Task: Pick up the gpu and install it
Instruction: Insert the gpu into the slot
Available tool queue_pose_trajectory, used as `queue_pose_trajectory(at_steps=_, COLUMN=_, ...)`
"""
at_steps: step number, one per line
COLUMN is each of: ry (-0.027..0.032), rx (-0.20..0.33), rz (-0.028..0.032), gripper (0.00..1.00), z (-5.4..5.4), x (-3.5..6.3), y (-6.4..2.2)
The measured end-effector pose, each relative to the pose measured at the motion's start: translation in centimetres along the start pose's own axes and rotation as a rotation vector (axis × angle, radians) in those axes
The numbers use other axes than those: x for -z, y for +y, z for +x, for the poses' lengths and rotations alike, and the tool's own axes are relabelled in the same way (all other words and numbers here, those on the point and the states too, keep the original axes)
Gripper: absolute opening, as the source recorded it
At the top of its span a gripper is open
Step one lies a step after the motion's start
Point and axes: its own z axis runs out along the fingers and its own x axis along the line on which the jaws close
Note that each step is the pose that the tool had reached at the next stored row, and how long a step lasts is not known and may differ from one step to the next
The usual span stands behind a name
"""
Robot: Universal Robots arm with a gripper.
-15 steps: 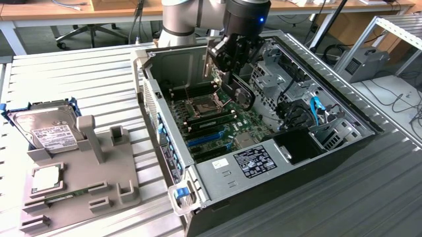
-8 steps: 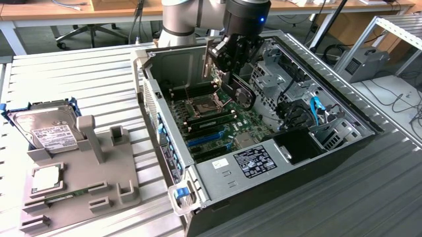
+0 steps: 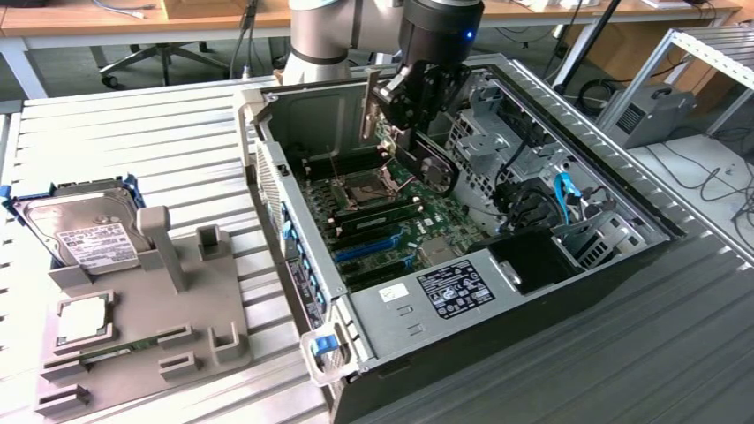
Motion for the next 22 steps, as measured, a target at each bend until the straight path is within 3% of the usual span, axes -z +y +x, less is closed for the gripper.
queue_pose_trajectory(at_steps=22, ry=-0.0019, rx=0.062, rz=-0.0010, gripper=0.26, z=0.00, x=0.00, y=0.00)
